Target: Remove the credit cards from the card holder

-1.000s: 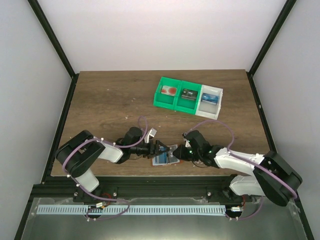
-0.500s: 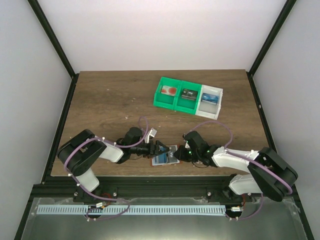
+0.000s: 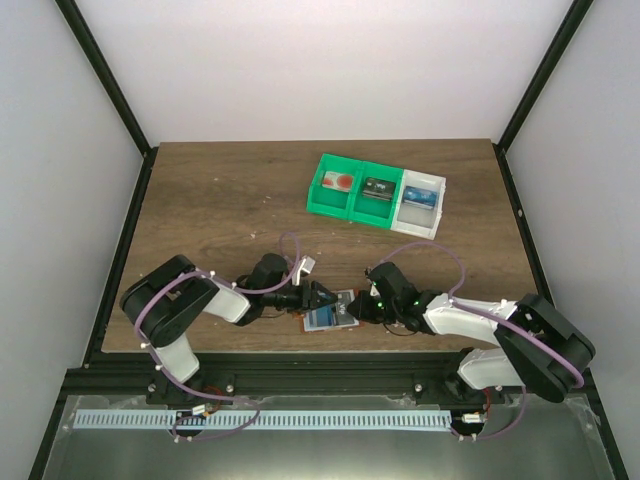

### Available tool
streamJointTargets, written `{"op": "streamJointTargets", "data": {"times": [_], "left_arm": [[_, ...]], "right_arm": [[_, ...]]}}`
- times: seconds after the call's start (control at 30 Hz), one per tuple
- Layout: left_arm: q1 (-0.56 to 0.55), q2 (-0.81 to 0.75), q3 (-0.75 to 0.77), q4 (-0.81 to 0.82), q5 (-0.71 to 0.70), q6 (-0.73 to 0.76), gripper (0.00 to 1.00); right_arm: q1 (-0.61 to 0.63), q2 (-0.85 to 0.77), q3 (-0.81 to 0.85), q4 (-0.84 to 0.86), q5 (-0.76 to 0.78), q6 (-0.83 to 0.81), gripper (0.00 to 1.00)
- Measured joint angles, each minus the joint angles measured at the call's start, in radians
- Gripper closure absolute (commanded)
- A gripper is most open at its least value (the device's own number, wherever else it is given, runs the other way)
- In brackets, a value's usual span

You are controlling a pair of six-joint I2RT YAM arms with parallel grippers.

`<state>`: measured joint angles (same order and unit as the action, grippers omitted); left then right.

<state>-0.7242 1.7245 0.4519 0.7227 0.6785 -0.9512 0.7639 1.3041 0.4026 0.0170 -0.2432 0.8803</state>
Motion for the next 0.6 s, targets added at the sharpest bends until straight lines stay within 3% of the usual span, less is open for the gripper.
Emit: {"op": "streamJointTargets", "data": {"times": [0.6], "left_arm": [[0.0,0.006,0.001,-0.002,-0.05,0.051,0.51]], "right_arm": [[0.0,0.021,0.035,-0.046,0.02,-0.006,0.92]]}}
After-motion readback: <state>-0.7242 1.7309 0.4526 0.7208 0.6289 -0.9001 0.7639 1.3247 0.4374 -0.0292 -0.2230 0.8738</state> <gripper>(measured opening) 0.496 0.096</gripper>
